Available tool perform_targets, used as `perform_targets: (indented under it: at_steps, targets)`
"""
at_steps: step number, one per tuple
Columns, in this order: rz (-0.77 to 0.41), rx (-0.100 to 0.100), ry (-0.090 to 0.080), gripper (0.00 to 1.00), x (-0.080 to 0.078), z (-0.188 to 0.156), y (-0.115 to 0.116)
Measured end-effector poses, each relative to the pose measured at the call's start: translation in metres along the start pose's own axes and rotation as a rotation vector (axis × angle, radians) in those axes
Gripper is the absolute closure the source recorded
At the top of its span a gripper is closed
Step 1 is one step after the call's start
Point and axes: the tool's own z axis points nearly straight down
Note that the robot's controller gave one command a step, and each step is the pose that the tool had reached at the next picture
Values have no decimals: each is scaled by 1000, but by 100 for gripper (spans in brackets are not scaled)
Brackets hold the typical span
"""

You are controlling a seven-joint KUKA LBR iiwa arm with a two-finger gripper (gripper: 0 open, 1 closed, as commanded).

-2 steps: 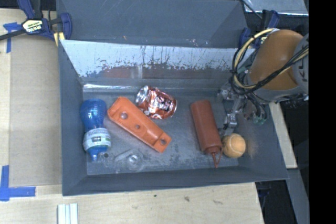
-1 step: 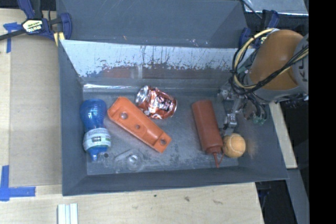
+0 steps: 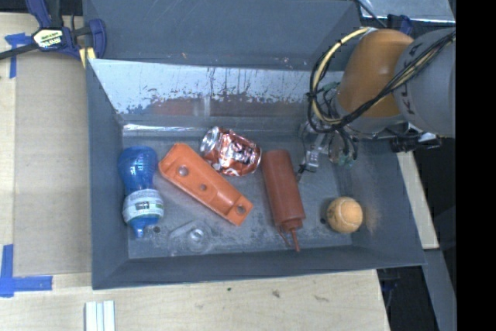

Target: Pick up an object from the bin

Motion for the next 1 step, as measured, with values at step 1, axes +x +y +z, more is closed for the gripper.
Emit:
perform_targets:
  at_steps: [1]
  targets:
    - [-111,1,3,0,0,3,27]
